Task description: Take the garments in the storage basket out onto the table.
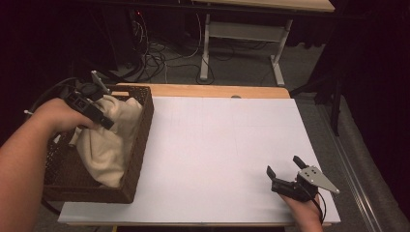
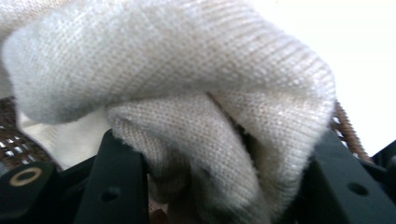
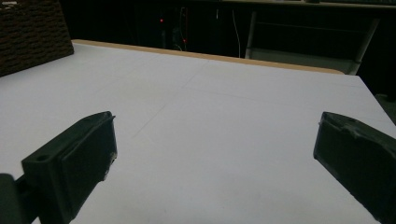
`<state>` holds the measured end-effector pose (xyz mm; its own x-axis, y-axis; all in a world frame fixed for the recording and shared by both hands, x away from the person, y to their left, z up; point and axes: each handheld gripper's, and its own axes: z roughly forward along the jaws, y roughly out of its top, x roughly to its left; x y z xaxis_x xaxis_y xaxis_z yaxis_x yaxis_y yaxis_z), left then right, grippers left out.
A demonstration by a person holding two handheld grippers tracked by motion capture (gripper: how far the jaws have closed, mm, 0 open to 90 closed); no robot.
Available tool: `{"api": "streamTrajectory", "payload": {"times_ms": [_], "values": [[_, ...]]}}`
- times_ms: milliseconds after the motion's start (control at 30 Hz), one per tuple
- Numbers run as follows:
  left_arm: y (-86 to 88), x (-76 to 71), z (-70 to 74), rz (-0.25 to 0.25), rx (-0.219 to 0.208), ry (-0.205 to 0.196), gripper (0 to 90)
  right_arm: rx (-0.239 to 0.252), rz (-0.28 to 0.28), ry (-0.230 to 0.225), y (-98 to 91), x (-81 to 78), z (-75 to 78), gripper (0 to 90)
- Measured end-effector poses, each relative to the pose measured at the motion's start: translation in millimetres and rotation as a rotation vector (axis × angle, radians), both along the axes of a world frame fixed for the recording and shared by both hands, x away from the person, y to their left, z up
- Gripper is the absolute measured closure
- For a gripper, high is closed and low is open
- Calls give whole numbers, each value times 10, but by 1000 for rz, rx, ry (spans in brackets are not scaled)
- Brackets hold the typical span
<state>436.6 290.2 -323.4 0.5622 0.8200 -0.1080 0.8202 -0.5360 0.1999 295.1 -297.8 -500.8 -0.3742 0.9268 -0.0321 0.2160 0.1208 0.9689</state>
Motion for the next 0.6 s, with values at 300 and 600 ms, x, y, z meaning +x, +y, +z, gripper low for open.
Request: {"api": "streamTrajectory", "payload": {"times_ms": [300, 600], "values": [[-2, -35, 353, 1, -4, -16, 517, 1, 2, 5, 8, 5, -1, 0], [-26, -73, 752, -7, 7, -41, 517, 4, 2, 4, 9, 3, 2, 0]]}}
